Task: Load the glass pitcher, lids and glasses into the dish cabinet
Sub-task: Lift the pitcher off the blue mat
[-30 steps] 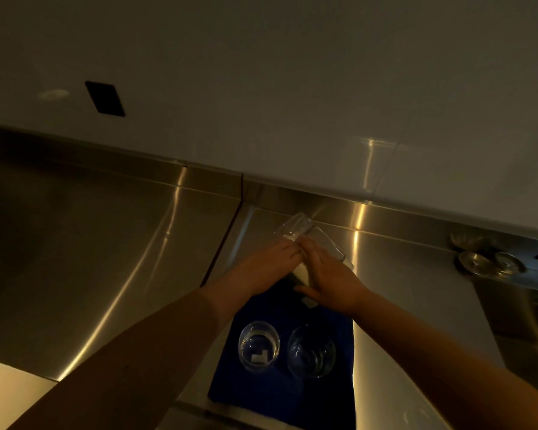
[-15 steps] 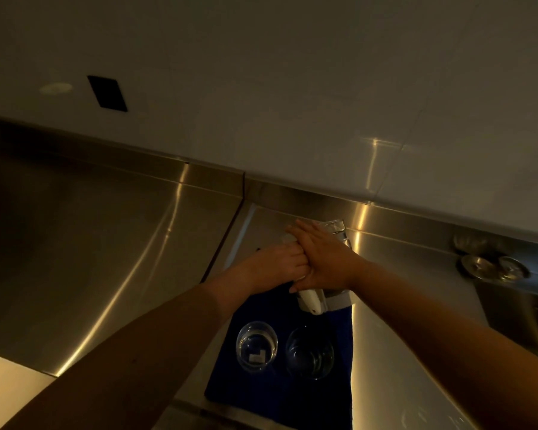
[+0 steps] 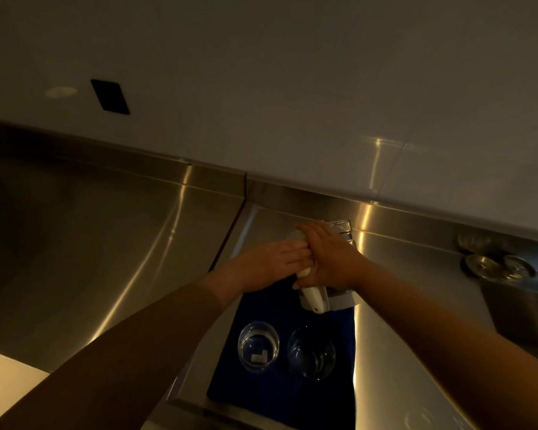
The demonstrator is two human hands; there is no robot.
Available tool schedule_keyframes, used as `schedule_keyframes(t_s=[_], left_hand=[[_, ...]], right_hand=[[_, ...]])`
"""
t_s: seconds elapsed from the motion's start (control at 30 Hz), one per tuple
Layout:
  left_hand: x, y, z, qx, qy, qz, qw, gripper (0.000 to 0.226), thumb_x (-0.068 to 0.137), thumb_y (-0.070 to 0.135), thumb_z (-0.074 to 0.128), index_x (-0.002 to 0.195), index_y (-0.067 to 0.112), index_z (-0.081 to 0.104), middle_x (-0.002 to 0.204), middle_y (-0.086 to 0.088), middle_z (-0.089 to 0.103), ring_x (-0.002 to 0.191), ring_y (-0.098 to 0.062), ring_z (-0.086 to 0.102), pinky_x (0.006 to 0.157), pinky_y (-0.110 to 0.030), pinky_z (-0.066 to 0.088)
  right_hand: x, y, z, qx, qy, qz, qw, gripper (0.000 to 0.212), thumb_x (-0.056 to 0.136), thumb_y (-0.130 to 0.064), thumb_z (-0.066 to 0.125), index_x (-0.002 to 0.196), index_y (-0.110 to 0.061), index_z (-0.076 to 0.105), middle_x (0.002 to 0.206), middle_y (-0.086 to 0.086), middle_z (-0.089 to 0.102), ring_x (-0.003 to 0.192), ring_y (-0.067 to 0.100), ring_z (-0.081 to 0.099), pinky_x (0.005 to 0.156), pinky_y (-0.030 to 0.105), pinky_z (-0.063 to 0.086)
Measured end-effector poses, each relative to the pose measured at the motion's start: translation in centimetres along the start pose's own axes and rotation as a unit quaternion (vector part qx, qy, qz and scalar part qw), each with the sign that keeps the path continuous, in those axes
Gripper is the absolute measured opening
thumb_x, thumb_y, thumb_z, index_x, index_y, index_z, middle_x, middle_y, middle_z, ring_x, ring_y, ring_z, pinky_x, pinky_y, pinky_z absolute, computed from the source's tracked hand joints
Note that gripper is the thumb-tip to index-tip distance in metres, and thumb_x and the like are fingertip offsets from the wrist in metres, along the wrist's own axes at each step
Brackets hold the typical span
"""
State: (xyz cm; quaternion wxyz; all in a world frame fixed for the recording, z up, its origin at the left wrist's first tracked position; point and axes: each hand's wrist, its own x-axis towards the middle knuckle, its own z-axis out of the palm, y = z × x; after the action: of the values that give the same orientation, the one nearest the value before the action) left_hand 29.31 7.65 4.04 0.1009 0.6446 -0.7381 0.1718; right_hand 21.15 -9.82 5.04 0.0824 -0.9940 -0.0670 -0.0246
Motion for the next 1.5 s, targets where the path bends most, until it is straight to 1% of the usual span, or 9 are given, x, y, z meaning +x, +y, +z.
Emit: schedule_keyframes(t_s=[0.2, 0.37, 0.5, 0.73, 0.83, 1.0, 1.2, 1.3, 1.5], left_hand=[[-1.2, -0.9, 0.3, -0.038, -0.051, -0.11, 0.992, 0.067, 0.074, -0.009, 0.064, 0.138, 0.001, 0.044, 0.143, -0.02, 0.042, 0.13, -0.033, 0.044, 0.106, -0.045, 0.04], [-0.4, -1.2, 1.6, -0.029, -0.082, -0.226, 0.97, 0.069, 0.09, 0.006, 0.049, 0.149, 0.009, 0.014, 0.157, -0.011, 0.016, 0.144, -0.022, 0.017, 0.113, -0.025, 0.001], [0.9, -1.2, 3.1, -0.029, -0.111, -0.273, 0.955, 0.068, 0.095, 0.013, 0.043, 0.15, 0.009, 0.003, 0.159, -0.009, 0.001, 0.146, -0.019, 0.001, 0.109, -0.021, -0.011], [3.5, -1.0, 4.2, -0.077, -0.117, -0.3, 0.944, 0.064, 0.097, 0.013, 0.041, 0.15, 0.008, 0.005, 0.158, -0.01, 0.007, 0.146, -0.021, 0.003, 0.113, -0.025, -0.005], [4.7, -0.9, 4.2, -0.154, -0.093, -0.317, 0.931, 0.061, 0.096, 0.015, 0.047, 0.149, 0.01, 0.018, 0.153, -0.013, 0.024, 0.141, -0.026, 0.022, 0.113, -0.03, 0.014], [6.5, -1.2, 4.1, -0.25, -0.062, -0.352, 0.9, 0.04, 0.095, 0.024, 0.052, 0.132, 0.011, 0.046, 0.131, -0.011, 0.048, 0.118, -0.024, 0.047, 0.099, -0.035, 0.039], [7.4, -0.8, 4.3, -0.268, -0.068, -0.35, 0.895, 0.039, 0.096, 0.028, 0.049, 0.133, 0.016, 0.045, 0.131, -0.008, 0.046, 0.116, -0.022, 0.047, 0.095, -0.033, 0.04], [7.4, -0.5, 4.2, -0.282, -0.06, -0.345, 0.893, 0.042, 0.096, 0.03, 0.05, 0.135, 0.018, 0.043, 0.133, -0.006, 0.046, 0.118, -0.02, 0.045, 0.091, -0.024, 0.035], [7.4, -0.6, 4.0, -0.268, -0.076, -0.329, 0.902, 0.045, 0.094, 0.028, 0.055, 0.135, 0.015, 0.043, 0.131, -0.006, 0.047, 0.116, -0.019, 0.045, 0.087, -0.021, 0.031]], right_hand=[[-0.6, 0.1, -0.4, 0.014, 0.001, 0.004, 1.0, 0.12, 0.059, -0.07, 0.07, 0.147, -0.008, 0.019, 0.152, 0.011, 0.024, 0.14, 0.026, 0.015, 0.112, 0.033, 0.004], [-1.2, 0.4, -0.4, 0.013, 0.008, -0.002, 1.0, 0.121, 0.057, -0.072, 0.07, 0.147, -0.007, 0.021, 0.151, 0.011, 0.025, 0.139, 0.025, 0.019, 0.114, 0.034, 0.008], [-1.8, 0.9, -0.3, 0.021, 0.02, 0.006, 1.0, 0.12, 0.056, -0.072, 0.071, 0.146, -0.009, 0.024, 0.15, 0.01, 0.027, 0.137, 0.025, 0.021, 0.112, 0.035, 0.013], [-3.4, 2.1, -0.6, 0.051, 0.04, -0.004, 0.998, 0.116, 0.056, -0.068, 0.074, 0.145, -0.012, 0.026, 0.149, 0.008, 0.028, 0.136, 0.023, 0.024, 0.113, 0.035, 0.017], [-3.9, 2.6, -0.8, 0.067, 0.036, -0.001, 0.997, 0.115, 0.058, -0.068, 0.074, 0.146, -0.013, 0.024, 0.149, 0.008, 0.026, 0.137, 0.023, 0.023, 0.112, 0.044, 0.026], [-4.5, 3.3, -1.6, 0.062, 0.021, -0.008, 0.998, 0.111, 0.061, -0.066, 0.073, 0.146, -0.014, 0.025, 0.149, 0.007, 0.026, 0.135, 0.02, 0.024, 0.109, 0.035, 0.026], [-5.2, 4.2, -2.8, 0.052, 0.036, 0.022, 0.998, 0.064, 0.093, -0.055, 0.028, 0.144, -0.016, 0.029, 0.147, 0.008, 0.033, 0.132, 0.021, 0.032, 0.102, 0.028, 0.025], [-5.5, 4.8, -2.8, 0.047, 0.06, 0.048, 0.996, 0.05, 0.096, -0.039, 0.037, 0.141, -0.018, 0.036, 0.142, 0.007, 0.041, 0.128, 0.021, 0.039, 0.098, 0.03, 0.032], [-5.1, 5.3, -1.9, 0.011, 0.048, 0.049, 0.998, 0.063, 0.084, -0.025, 0.065, 0.14, -0.015, 0.038, 0.138, 0.01, 0.045, 0.126, 0.026, 0.041, 0.096, 0.028, 0.027]])
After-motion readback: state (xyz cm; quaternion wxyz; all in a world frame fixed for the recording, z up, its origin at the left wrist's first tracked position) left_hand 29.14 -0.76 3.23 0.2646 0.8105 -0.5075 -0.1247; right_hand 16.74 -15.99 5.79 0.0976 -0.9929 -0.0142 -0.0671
